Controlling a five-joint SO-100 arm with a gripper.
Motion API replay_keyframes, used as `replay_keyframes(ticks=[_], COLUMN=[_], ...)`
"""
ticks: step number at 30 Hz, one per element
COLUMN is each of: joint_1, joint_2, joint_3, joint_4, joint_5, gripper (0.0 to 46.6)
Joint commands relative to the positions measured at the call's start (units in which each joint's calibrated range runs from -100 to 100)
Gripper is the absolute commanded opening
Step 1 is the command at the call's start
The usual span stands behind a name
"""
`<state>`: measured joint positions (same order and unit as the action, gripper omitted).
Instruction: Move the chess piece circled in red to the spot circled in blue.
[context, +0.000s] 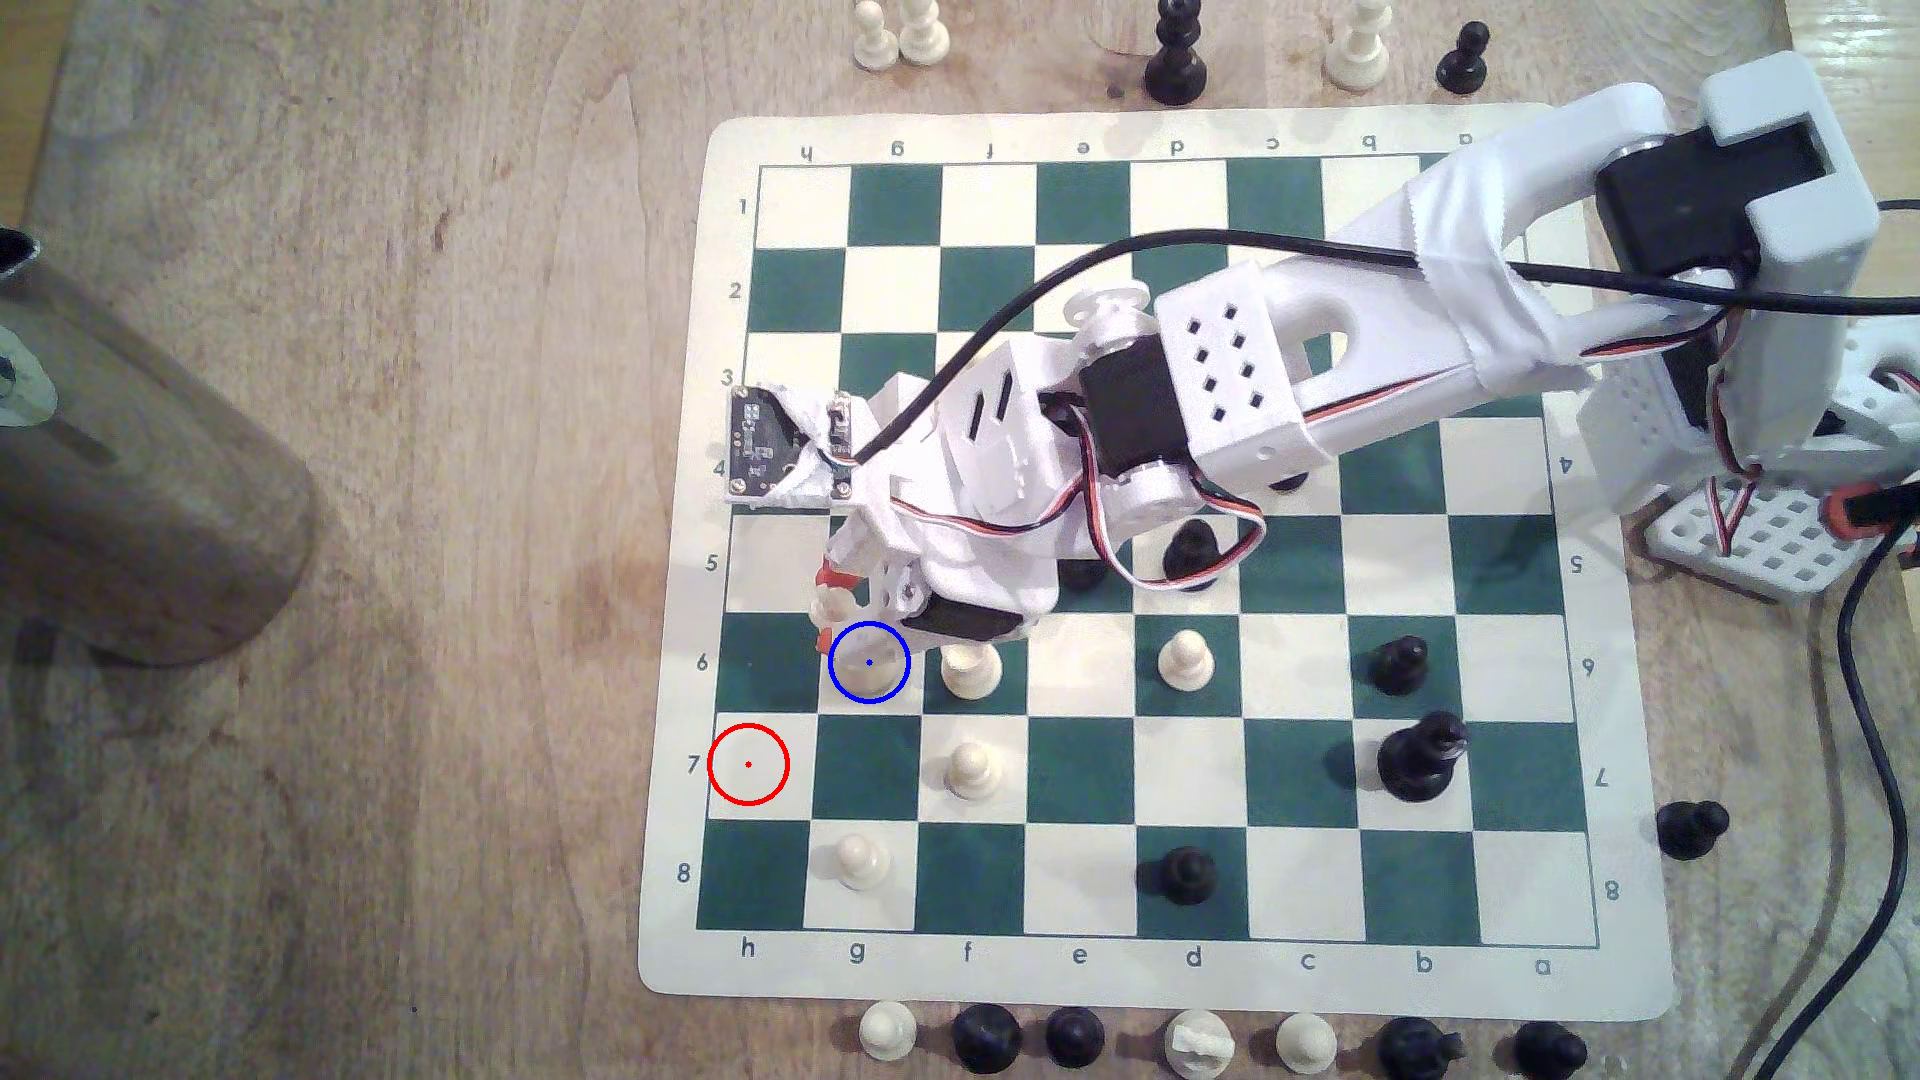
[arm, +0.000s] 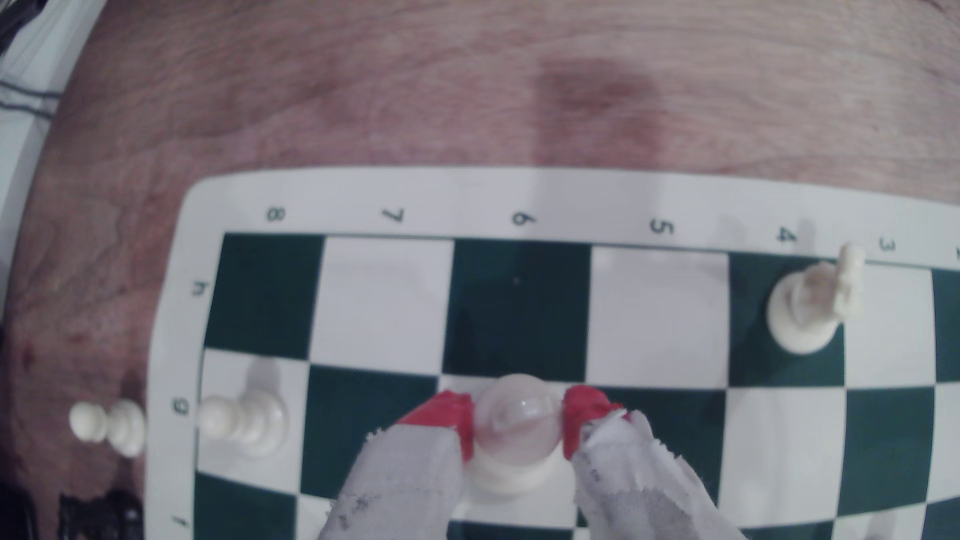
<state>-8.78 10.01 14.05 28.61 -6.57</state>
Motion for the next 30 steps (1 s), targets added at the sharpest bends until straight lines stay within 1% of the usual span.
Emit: replay_keyframes(ticks=[1, 3, 4, 5, 8, 10, 14, 25, 30], joint_1=[-0.4, -0.4, -0.4, -0.4, -0.3, -0.3, -0.3, -1.0, -0.6], joint_2=[-1.6, -1.6, -1.8, -1.9, -2.2, -2.5, -3.9, -11.9, -18.2], joint_3=[-0.5, -0.5, -0.5, -0.5, -0.4, -0.4, -0.4, -1.1, 2.4], joint_4=[-1.1, -1.0, -0.7, -0.4, 0.6, 1.2, 2.5, 11.0, 15.8], joint_5=[0.1, 0.1, 0.0, 0.0, 0.1, 0.2, 0.5, 0.1, 0.1], gripper=[3.1, 8.5, 12.6, 14.4, 17.4, 18.7, 19.2, 23.4, 24.0])
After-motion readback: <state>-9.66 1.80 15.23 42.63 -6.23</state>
